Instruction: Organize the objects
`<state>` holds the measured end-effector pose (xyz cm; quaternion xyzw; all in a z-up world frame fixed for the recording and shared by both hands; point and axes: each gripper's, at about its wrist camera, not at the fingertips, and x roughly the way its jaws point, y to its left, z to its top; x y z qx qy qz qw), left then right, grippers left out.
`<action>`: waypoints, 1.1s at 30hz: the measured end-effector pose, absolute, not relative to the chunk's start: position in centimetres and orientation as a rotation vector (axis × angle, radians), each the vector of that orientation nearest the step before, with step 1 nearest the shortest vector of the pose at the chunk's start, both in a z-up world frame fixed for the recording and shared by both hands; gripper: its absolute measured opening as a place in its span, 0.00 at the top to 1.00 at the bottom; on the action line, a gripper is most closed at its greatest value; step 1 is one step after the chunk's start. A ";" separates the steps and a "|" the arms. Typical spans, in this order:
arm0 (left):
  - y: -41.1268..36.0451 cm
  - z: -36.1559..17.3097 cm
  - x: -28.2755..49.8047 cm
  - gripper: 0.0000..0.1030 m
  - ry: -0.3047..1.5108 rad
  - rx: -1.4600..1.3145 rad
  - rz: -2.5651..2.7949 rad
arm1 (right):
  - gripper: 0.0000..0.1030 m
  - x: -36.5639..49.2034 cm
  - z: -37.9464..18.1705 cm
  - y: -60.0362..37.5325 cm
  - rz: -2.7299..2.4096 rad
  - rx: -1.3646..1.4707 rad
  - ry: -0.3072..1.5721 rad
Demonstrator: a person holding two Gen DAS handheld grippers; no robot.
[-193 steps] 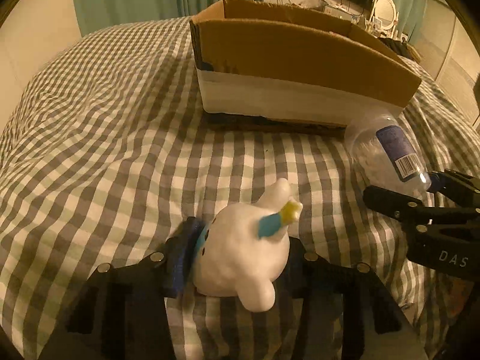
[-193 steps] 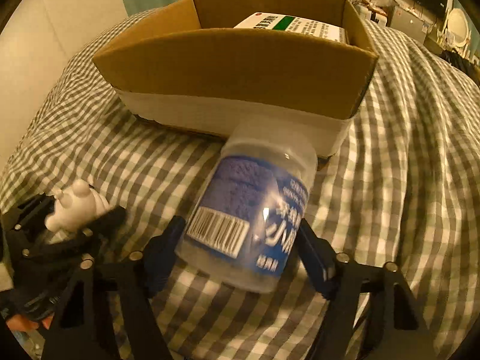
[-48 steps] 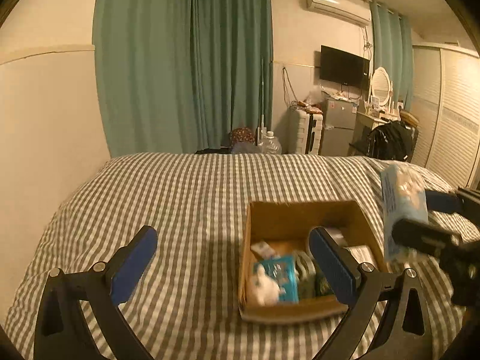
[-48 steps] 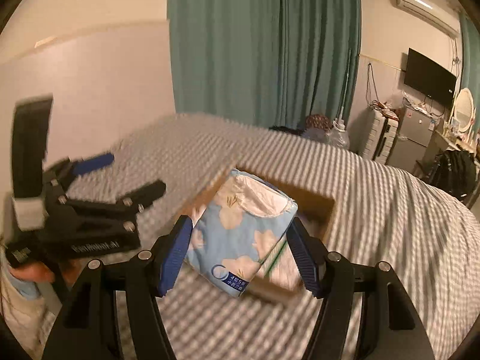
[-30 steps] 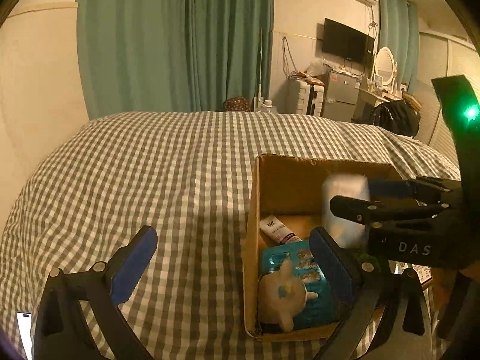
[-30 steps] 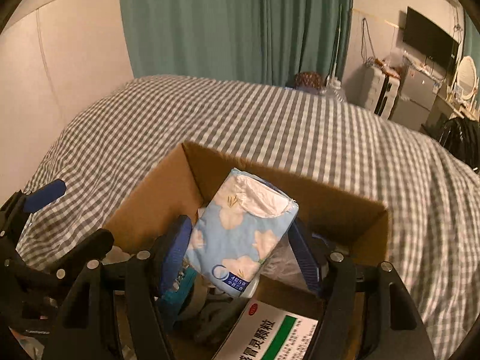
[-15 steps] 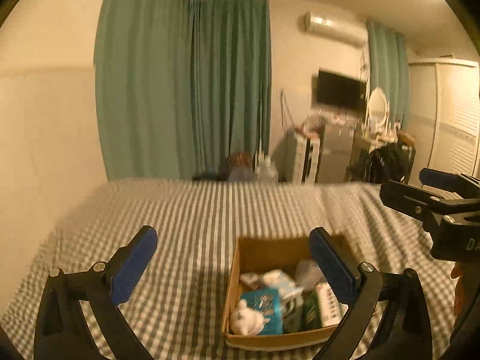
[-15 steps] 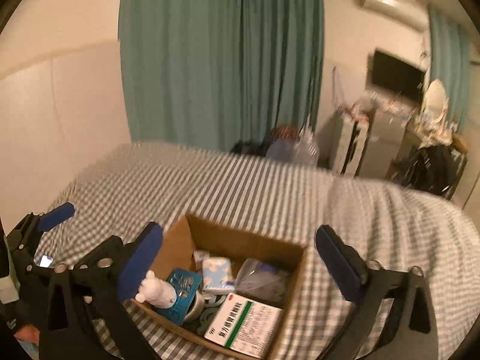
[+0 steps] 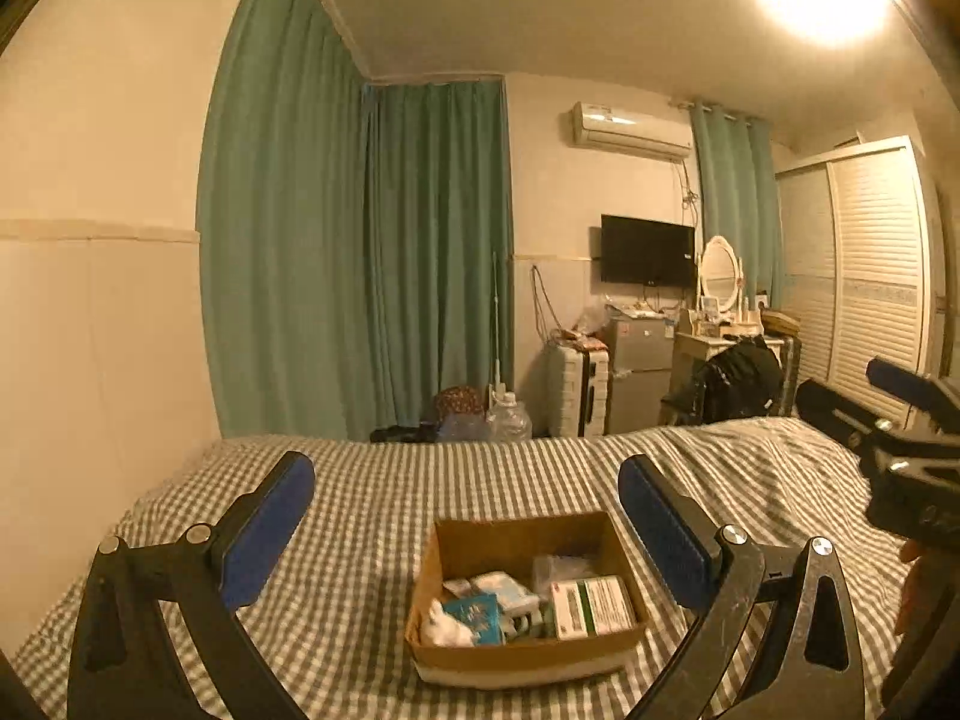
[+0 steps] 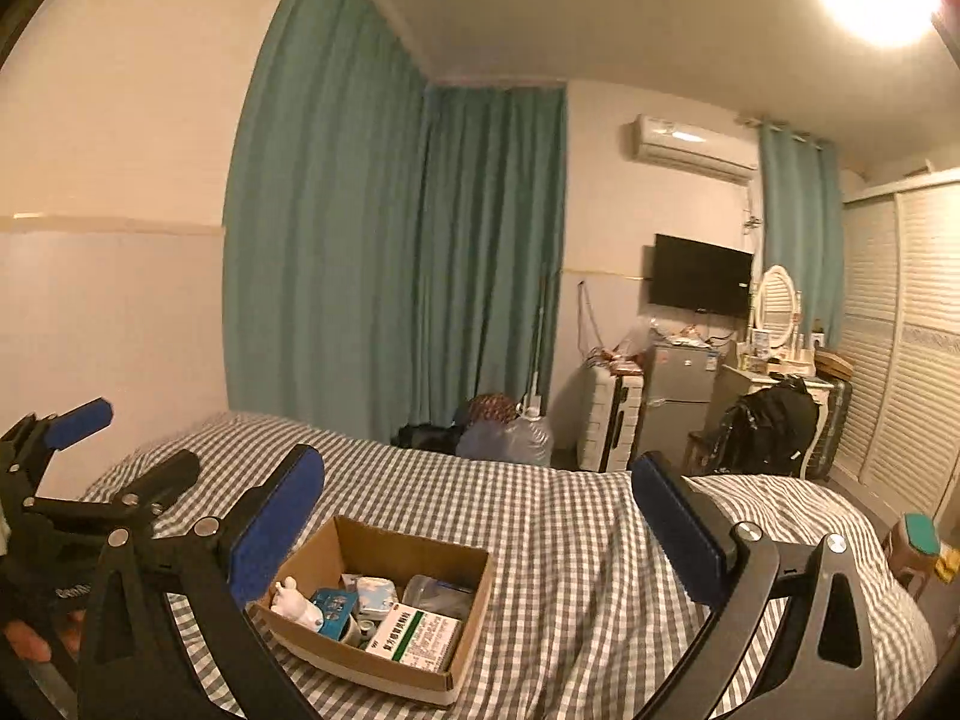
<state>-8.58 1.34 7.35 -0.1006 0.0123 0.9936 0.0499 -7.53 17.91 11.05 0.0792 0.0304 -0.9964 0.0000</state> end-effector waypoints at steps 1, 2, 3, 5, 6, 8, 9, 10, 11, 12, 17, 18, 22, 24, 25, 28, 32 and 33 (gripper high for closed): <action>1.4 6.9 -8.3 0.00 0.032 -0.312 3.026 | 0.01 -7.4 10.4 18.2 -3.137 0.258 0.080; 1.4 6.3 -8.2 0.00 0.022 -0.320 3.023 | 0.01 -7.4 9.6 18.4 -3.137 0.274 0.064; 1.6 5.8 -8.0 0.00 0.013 -0.332 3.018 | 0.01 -7.3 8.5 18.7 -3.131 0.281 0.049; 1.7 4.6 -8.1 0.00 0.001 -0.379 3.015 | 0.01 -7.1 6.8 19.0 -3.148 0.265 0.053; 1.8 3.9 -8.3 0.00 -0.003 -0.408 3.020 | 0.01 -7.1 5.6 19.1 -3.172 0.272 0.069; 1.9 2.9 -8.4 0.00 -0.014 -0.435 3.021 | 0.01 -7.3 3.6 18.9 -3.170 0.331 0.108; 1.9 2.4 -8.4 0.00 -0.021 -0.444 3.018 | 0.00 -7.5 2.7 18.8 -3.157 0.359 0.117; 1.9 2.0 -8.4 0.00 -0.025 -0.456 3.014 | 0.00 -7.6 1.9 18.8 -3.147 0.390 0.119; 1.9 1.8 -8.3 0.00 -0.027 -0.467 3.010 | 0.00 -7.7 1.5 18.9 -3.143 0.410 0.117; 1.9 1.5 -8.4 0.00 -0.028 -0.481 3.005 | 0.00 -7.8 1.0 18.9 -3.134 0.432 0.114; 1.6 1.0 -8.5 0.00 -0.027 -0.509 3.000 | 0.01 -8.3 0.2 18.9 -3.132 0.462 0.098; 1.5 0.9 -8.4 0.00 -0.029 -0.514 3.002 | 0.00 -8.2 0.0 18.9 -3.131 0.465 0.094; 1.2 0.9 -8.3 0.00 -0.052 -0.525 2.991 | 0.00 -8.3 0.1 18.6 -3.130 0.479 0.091; 1.2 0.9 -8.3 0.00 -0.052 -0.532 2.988 | 0.00 -8.5 0.5 18.5 -3.129 0.482 0.085; 1.2 0.9 -8.3 0.00 -0.046 -0.534 2.988 | 0.00 -8.6 0.5 18.5 -3.130 0.484 0.083; 1.3 1.0 -8.1 0.00 -0.037 -0.533 2.990 | 0.00 -8.5 0.7 18.4 -3.133 0.485 0.083; 1.2 1.1 -8.1 0.00 -0.048 -0.545 2.983 | 0.01 -8.5 0.7 18.4 -3.133 0.485 0.083; 1.2 1.1 -8.1 0.00 -0.046 -0.547 2.984 | 0.00 -8.5 0.7 18.4 -3.133 0.488 0.085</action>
